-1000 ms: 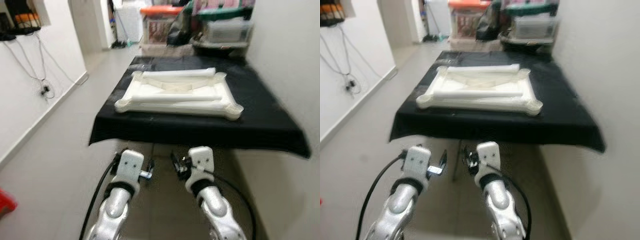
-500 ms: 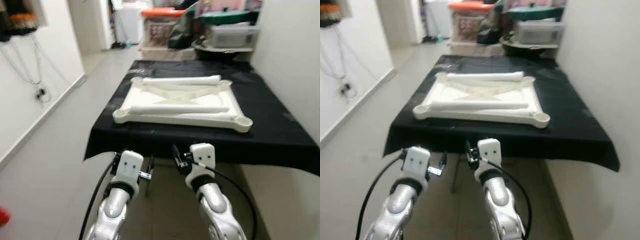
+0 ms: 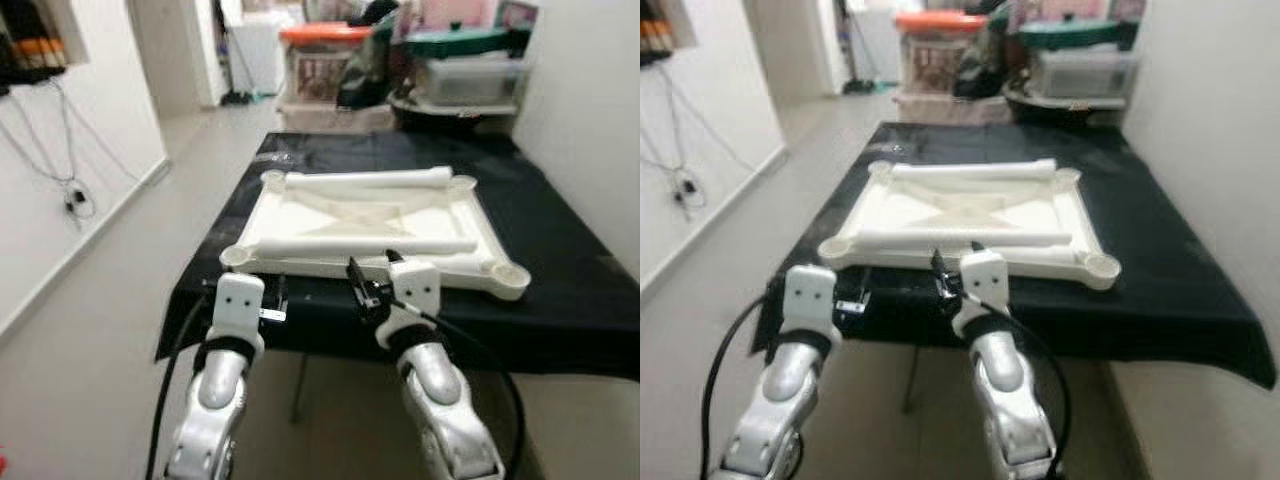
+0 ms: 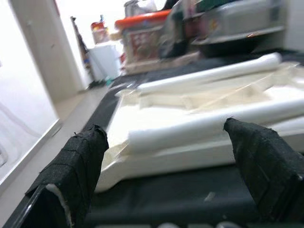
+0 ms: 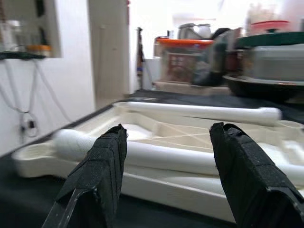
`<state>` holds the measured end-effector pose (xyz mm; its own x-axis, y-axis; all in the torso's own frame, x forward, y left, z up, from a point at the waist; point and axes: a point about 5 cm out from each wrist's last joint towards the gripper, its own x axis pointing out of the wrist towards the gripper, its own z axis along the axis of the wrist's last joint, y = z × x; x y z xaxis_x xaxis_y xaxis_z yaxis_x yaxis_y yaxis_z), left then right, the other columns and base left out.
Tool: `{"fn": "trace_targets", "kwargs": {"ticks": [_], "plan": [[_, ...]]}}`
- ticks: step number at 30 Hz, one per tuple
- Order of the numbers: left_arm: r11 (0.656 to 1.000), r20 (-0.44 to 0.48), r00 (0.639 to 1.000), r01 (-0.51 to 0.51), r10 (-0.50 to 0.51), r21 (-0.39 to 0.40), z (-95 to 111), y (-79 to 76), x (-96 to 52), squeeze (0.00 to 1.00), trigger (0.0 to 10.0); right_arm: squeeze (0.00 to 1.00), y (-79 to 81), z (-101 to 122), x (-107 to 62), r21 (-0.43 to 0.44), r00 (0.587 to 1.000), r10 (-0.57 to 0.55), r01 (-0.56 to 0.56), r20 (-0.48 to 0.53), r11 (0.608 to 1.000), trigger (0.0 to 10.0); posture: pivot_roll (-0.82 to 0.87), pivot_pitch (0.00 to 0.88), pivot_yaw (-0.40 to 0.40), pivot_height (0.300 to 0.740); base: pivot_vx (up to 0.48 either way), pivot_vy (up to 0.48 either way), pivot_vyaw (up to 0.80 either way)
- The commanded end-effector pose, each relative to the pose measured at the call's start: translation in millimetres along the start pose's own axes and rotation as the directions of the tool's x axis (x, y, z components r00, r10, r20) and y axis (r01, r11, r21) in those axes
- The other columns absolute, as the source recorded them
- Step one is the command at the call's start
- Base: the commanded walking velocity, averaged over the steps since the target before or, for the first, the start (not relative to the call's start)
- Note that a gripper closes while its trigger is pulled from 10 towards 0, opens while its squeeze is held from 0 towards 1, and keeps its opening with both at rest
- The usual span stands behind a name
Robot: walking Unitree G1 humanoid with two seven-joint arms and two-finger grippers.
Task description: Building children table
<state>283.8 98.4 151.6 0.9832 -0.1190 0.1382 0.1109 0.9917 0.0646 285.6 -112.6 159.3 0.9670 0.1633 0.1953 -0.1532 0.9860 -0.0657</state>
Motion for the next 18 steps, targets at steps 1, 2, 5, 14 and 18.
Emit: {"fn": "trace_targets", "kwargs": {"ticks": [1, 2, 5, 14, 18], "plan": [[1.0, -0.002, 1.0, -0.006, 0.006, -0.003, 1.7, 0.8, 0.0, 0.0, 10.0, 0.0, -2.6, 1.9, 1.0, 0.006, 1.0, -0.009, 0.009, 0.005, 1.0, 10.0, 0.01, 0.0, -0.018, 0.74, 0.307, 0.0, 0.0], [1.0, 0.003, 1.0, -0.01, 0.01, -0.002, 3.1, 2.1, 0.5, 0.0, 10.0, 0.0, -2.8, 4.6, 2.4, 0.009, 1.0, -0.012, 0.012, 0.013, 1.0, 10.0, 0.01, 0.0, -0.018, 0.74, 0.307, 0.0, 0.0], [1.0, 0.015, 1.0, -0.007, 0.007, 0.013, 5.3, 3.4, 1.4, 0.0, 10.0, 0.0, -3.1, 7.9, 4.4, 0.012, 1.0, -0.016, 0.016, 0.022, 1.0, 10.0, 0.01, 0.0, -0.017, 0.74, 0.307, 0.0, 0.0], [1.0, 0.018, 1.0, -0.023, 0.023, 0.016, 6.9, 7.6, 2.6, 0.0, 10.0, 0.0, -6.3, 8.8, 6.3, 0.023, 0.999, -0.039, 0.038, 0.021, 0.999, 10.0, 0.02, 0.0, -0.016, 0.74, 0.31, 0.0, 0.0], [0.999, 0.019, 0.999, -0.03, 0.03, 0.019, 7.6, 10.8, 3.3, 0.0, 10.0, 0.0, -8.1, 9.3, 7.3, 0.022, 0.999, -0.045, 0.044, 0.022, 0.999, 10.0, 0.02, 0.0, -0.015, 0.74, 0.31, 0.0, 0.0]]}}
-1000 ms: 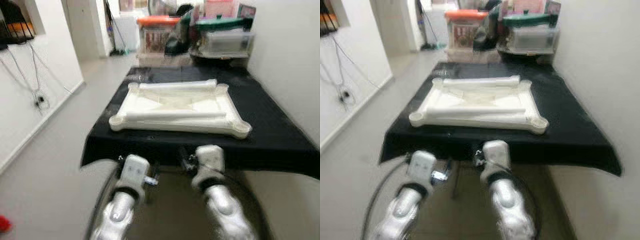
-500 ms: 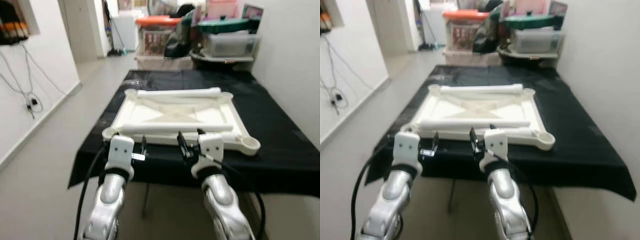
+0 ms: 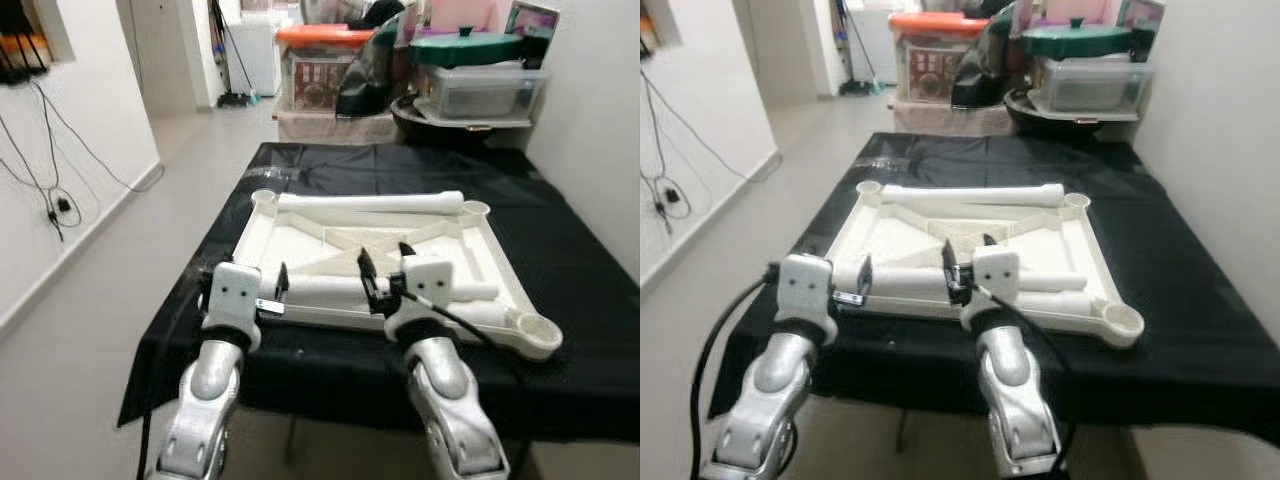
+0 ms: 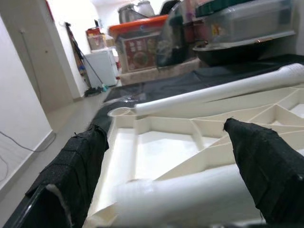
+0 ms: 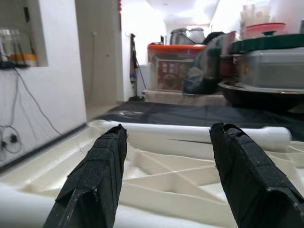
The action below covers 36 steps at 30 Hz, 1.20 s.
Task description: Building children table
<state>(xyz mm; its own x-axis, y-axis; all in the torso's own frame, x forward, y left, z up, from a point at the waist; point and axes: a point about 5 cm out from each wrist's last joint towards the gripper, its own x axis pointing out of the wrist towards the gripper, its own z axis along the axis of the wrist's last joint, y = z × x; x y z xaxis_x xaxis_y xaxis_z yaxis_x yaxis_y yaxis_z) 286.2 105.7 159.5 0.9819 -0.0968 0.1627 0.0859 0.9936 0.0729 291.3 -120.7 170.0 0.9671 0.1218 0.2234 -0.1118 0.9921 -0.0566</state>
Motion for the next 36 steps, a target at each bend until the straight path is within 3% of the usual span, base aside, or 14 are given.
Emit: {"fn": "trace_targets", "kwargs": {"ticks": [1, 6, 11, 15, 16, 19, 21, 23, 24, 26, 29, 32, 33, 36], "plan": [[1.0, 0.004, 1.0, -0.012, 0.012, 0.022, 1.4, 6.3, 1.5, 0.0, 10.0, 0.0, 1.0, 0.2, 1.4, 0.024, 1.0, -0.006, 0.006, -0.006, 1.0, 10.0, 0.02, 0.0, -0.013, 0.74, 0.307, 0.0, 0.0], [0.997, 0.007, 0.998, -0.064, 0.064, 0.03, 5.1, 28.1, 7.4, 0.0, 10.0, 0.0, -2.5, 0.2, 3.0, 0.024, 1.0, -0.027, 0.027, -0.012, 0.999, 10.0, 0.03, 0.0, -0.012, 0.74, 0.0, 0.0, -0.09], [0.997, 0.009, 0.997, -0.072, 0.071, 0.04, 7.9, 33.9, 10.7, 0.0, 10.0, 0.0, -1.3, 0.1, 3.2, 0.023, 1.0, -0.02, 0.021, -0.012, 1.0, 10.0, 0.03, 0.0, -0.011, 0.74, 0.0, 0.0, -0.73], [0.985, 0.029, 0.999, -0.032, 0.028, 0.171, 12.0, 45.8, 15.8, 0.0, 10.0, 0.0, 0.1, 2.6, 3.5, 0.017, 1.0, -0.019, 0.019, 0.009, 1.0, 10.0, 0.03, 0.0, -0.006, 0.74, 0.0, 0.0, 0.0], [0.985, 0.029, 0.999, -0.032, 0.028, 0.171, 12.0, 45.8, 15.8, 0.0, 10.0, 0.0, 0.1, 2.6, 3.5, 0.017, 1.0, -0.019, 0.019, 0.009, 1.0, 10.0, 0.03, 0.0, -0.006, 0.74, 0.0, 0.0, 0.0], [0.974, -0.006, 0.999, 0.032, -0.031, 0.223, 15.8, 66.8, 28.0, 0.0, 10.0, 0.0, -3.5, 2.8, 6.0, 0.017, 0.999, -0.037, 0.037, 0.008, 0.999, 10.0, 0.04, 0.0, 0.002, 0.74, 0.0, 0.0, 0.0], [0.974, -0.006, 0.999, 0.032, -0.031, 0.223, 15.8, 66.8, 28.0, 0.0, 10.0, 0.0, -3.5, 2.8, 6.0, 0.017, 0.999, -0.037, 0.037, 0.008, 0.999, 10.0, 0.04, 0.0, 0.002, 0.74, 0.0, 0.0, 0.0], [0.943, -0.049, 0.988, 0.155, -0.147, 0.295, 21.3, 74.2, 38.9, 0.0, 10.0, 0.0, -7.7, 4.1, 7.7, 0.016, 0.998, -0.055, 0.054, 0.011, 0.998, 10.0, 0.04, 0.0, 0.004, 0.74, 0.0, 0.0, 0.0], [0.943, -0.049, 0.988, 0.155, -0.147, 0.295, 21.3, 74.2, 38.9, 0.0, 10.0, 0.0, -7.7, 4.1, 7.7, 0.016, 0.998, -0.055, 0.054, 0.011, 0.998, 10.0, 0.04, 0.0, 0.004, 0.74, 0.0, 0.0, 0.0], [0.864, -0.091, 0.933, 0.358, -0.349, 0.355, 31.8, 75.5, 47.8, 0.0, 10.0, 0.0, -8.9, 5.1, 7.0, 0.012, 0.998, -0.056, 0.055, 0.012, 0.998, 10.0, 0.05, 0.0, 0.025, 0.74, 0.0, 0.0, -0.23], [0.847, -0.099, 0.916, 0.397, -0.388, 0.353, 33.2, 74.0, 48.3, 0.0, 10.0, 0.0, -8.2, 4.5, 6.5, 0.007, 0.999, -0.05, 0.05, 0.009, 0.999, 10.0, 0.05, 0.0, 0.025, 0.74, 0.0, 0.0, -0.45], [0.757, -0.154, 0.84, 0.536, -0.52, 0.373, 33.0, 65.5, 50.8, 0.0, 10.0, 0.0, -5.8, 3.2, 2.9, 0.015, 0.999, -0.054, 0.054, -0.001, 0.998, 10.0, 0.05, 0.01, 0.044, 0.74, 0.0, 0.0, -0.8], [0.757, -0.154, 0.84, 0.536, -0.52, 0.373, 33.0, 65.5, 50.8, 0.0, 10.0, 0.0, -5.8, 3.2, 2.9, 0.015, 0.999, -0.054, 0.054, -0.001, 0.998, 10.0, 0.05, 0.01, 0.044, 0.74, 0.0, 0.0, -0.8], [0.714, -0.186, 0.809, 0.582, -0.558, 0.388, 30.7, 63.6, 54.0, 0.0, 10.0, 0.0, -4.5, 3.2, 1.3, 0.017, 0.998, -0.058, 0.058, -0.002, 0.998, 10.0, 0.05, 0.013, 0.046, 0.74, 0.0, 0.0, -0.8]]}}
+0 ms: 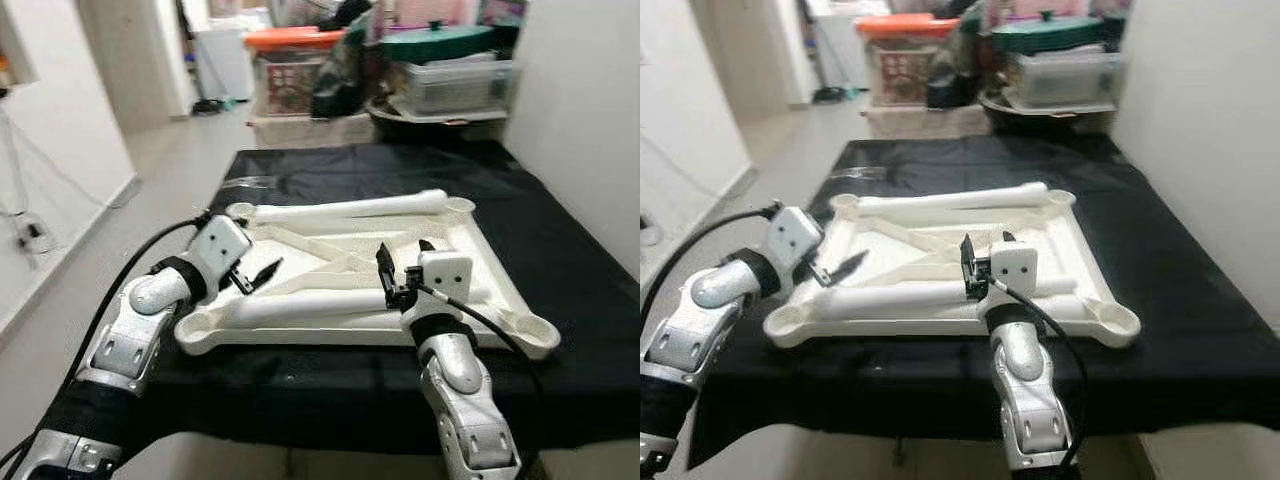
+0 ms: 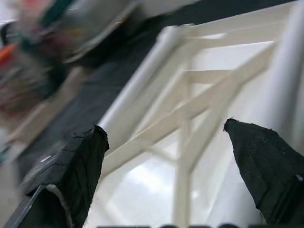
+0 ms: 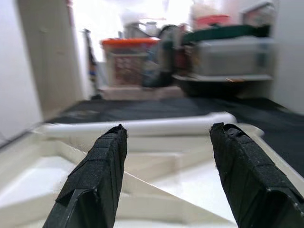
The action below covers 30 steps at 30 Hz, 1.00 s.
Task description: Building children table
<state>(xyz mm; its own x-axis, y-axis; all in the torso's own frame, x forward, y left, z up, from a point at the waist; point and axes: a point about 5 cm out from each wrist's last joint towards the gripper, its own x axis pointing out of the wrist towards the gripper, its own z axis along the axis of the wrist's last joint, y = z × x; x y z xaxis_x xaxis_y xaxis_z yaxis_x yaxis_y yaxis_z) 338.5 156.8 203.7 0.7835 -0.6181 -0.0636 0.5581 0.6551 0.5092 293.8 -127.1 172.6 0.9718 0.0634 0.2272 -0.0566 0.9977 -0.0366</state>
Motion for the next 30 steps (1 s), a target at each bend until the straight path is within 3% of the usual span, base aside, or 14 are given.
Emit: {"fn": "trace_targets", "kwargs": {"ticks": [1, 4, 7, 12, 18, 19, 20, 21, 22, 23, 27, 29, 30], "plan": [[0.997, -0.049, 0.997, 0.065, -0.063, 0.047, -5.0, 7.2, 2.8, 0.0, 10.0, 0.0, 3.2, 2.2, -2.8, 0.014, 1.0, -0.006, 0.006, 0.002, 1.0, 10.0, 0.06, 0.025, 0.055, 0.74, 0.0, 0.0, 0.0], [0.99, -0.098, 0.989, 0.12, -0.112, 0.077, -6.7, 15.8, 9.7, 0.0, 10.0, 0.0, 4.5, 2.6, -5.0, 0.018, 1.0, -0.016, 0.016, 0.005, 1.0, 10.0, 0.06, 0.03, 0.056, 0.74, 0.0, 0.0, 0.0], [0.976, -0.169, 0.965, 0.211, -0.2, 0.05, -9.1, 32.5, 12.2, 0.0, 10.0, 0.0, 5.9, 3.1, -7.2, 0.022, 1.0, -0.025, 0.025, 0.005, 0.999, 10.0, 0.06, 0.04, 0.071, 0.74, 0.0, 0.0, 0.0], [0.966, -0.193, 0.947, 0.259, -0.257, -0.012, -10.7, 42.0, 9.0, 0.0, 10.0, 0.0, 5.5, 5.4, -9.3, 0.025, 0.999, -0.042, 0.042, 0.013, 0.999, 10.0, 0.06, 0.049, 0.085, 0.74, 0.0, 0.0, 0.0], [0.924, -0.195, 0.904, 0.374, -0.381, -0.076, -2.9, 54.2, 7.5, 0.0, 10.0, 0.0, 8.3, 4.9, -15.0, 0.038, 0.998, -0.057, 0.057, 0.002, 0.998, 10.0, 0.08, 0.082, 0.107, 0.74, 0.0, 0.0, 0.0], [0.912, -0.2, 0.889, 0.403, -0.411, -0.081, -1.1, 55.5, 7.2, 0.07, 10.0, 0.0, 9.2, 4.4, -16.5, 0.041, 0.998, -0.057, 0.057, -0.002, 0.998, 10.0, 0.09, 0.101, 0.115, 0.74, 0.0, 0.0, 0.0], [0.902, -0.205, 0.878, 0.424, -0.432, -0.082, -0.2, 56.8, 7.3, 0.07, 10.0, 0.0, 9.9, 4.2, -17.4, 0.042, 0.998, -0.058, 0.058, -0.004, 0.997, 10.0, 0.09, 0.101, 0.115, 0.74, 0.0, 0.0, 0.0], [0.882, -0.222, 0.856, 0.469, -0.468, -0.05, 3.2, 60.0, 9.5, 0.47, 10.0, 0.0, 9.8, 4.4, -19.7, 0.045, 0.998, -0.059, 0.06, -0.009, 0.997, 10.0, 0.09, 0.12, 0.117, 0.74, 0.0, 0.0, 0.0], [0.882, -0.222, 0.856, 0.469, -0.468, -0.05, 3.2, 60.0, 9.5, 0.47, 10.0, 0.0, 9.8, 4.4, -19.7, 0.045, 0.998, -0.059, 0.06, -0.009, 0.997, 10.0, 0.09, 0.12, 0.117, 0.74, 0.0, 0.0, 0.0], [0.874, -0.23, 0.846, 0.483, -0.48, -0.049, 4.0, 61.4, 10.5, 1.0, 10.0, 0.0, 8.8, 4.7, -20.5, 0.043, 0.998, -0.063, 0.063, -0.011, 0.997, 10.0, 0.08, 0.127, 0.126, 0.74, 0.0, 0.0, 0.0], [0.858, -0.261, 0.823, 0.512, -0.505, -0.045, 2.9, 61.4, 11.2, 1.0, 10.0, 0.0, 6.7, 5.5, -21.0, 0.039, 0.997, -0.07, 0.07, -0.011, 0.997, 10.0, 0.08, 0.136, 0.131, 0.74, 0.0, 0.0, 0.0], [0.827, -0.316, 0.776, 0.56, -0.546, -0.053, -1.8, 58.3, 10.8, 1.0, 10.0, 0.0, 3.4, 7.3, -21.2, 0.035, 0.996, -0.084, 0.084, -0.011, 0.996, 10.0, 0.08, 0.146, 0.133, 0.74, 0.0, 0.0, 0.0], [0.827, -0.316, 0.776, 0.56, -0.546, -0.053, -1.8, 58.3, 10.8, 1.0, 10.0, 0.0, 3.4, 7.3, -21.2, 0.035, 0.996, -0.084, 0.084, -0.011, 0.996, 10.0, 0.08, 0.146, 0.133, 0.74, 0.0, 0.0, 0.0]]}}
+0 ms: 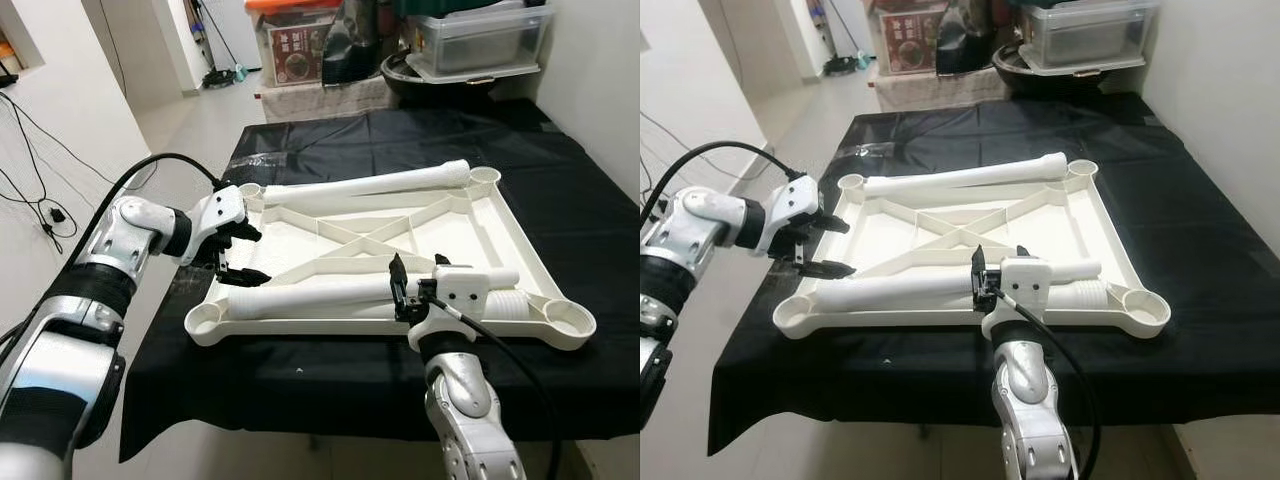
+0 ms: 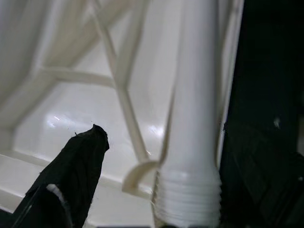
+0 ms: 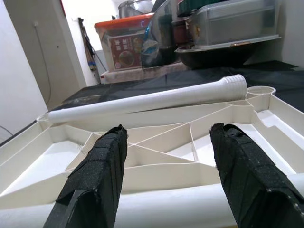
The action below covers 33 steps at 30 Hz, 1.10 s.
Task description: Building children table
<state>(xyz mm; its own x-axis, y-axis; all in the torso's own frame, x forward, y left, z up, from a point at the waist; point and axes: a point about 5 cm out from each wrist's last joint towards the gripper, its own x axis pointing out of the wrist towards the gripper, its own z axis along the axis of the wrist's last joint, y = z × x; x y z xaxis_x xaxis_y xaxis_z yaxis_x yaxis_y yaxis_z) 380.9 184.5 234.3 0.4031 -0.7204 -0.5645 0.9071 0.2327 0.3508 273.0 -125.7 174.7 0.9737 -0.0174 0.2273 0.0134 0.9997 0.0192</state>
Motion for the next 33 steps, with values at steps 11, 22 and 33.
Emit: {"fn": "trace_targets", "kwargs": {"ticks": [11, 22, 33], "plan": [[0.981, -0.148, 0.97, 0.192, -0.194, -0.03, -8.0, -6.4, 3.1, 0.0, 10.0, 0.0, -0.8, 0.9, -6.4, -0.008, 0.999, -0.014, 0.013, -0.034, 1.0, 10.0, 0.08, 0.177, 0.132, 0.74, 0.0, 0.0, 0.0], [0.985, -0.234, 0.958, 0.171, -0.164, 0.006, -20.6, -6.3, -2.6, 0.0, 10.0, 0.0, 1.4, 2.8, -6.2, 0.013, 0.999, -0.01, 0.01, -0.04, 1.0, 10.0, 0.08, 0.194, 0.132, 0.74, 0.0, 0.0, 0.0], [0.975, -0.27, 0.94, 0.22, -0.209, 0.01, -30.1, -13.7, 2.9, 0.0, 10.0, 0.0, -2.8, 12.6, -6.2, 0.026, 1.0, -0.022, 0.022, -0.008, 0.999, 10.0, 0.07, 0.205, 0.133, 0.74, 0.0, 0.0, 0.0]]}}
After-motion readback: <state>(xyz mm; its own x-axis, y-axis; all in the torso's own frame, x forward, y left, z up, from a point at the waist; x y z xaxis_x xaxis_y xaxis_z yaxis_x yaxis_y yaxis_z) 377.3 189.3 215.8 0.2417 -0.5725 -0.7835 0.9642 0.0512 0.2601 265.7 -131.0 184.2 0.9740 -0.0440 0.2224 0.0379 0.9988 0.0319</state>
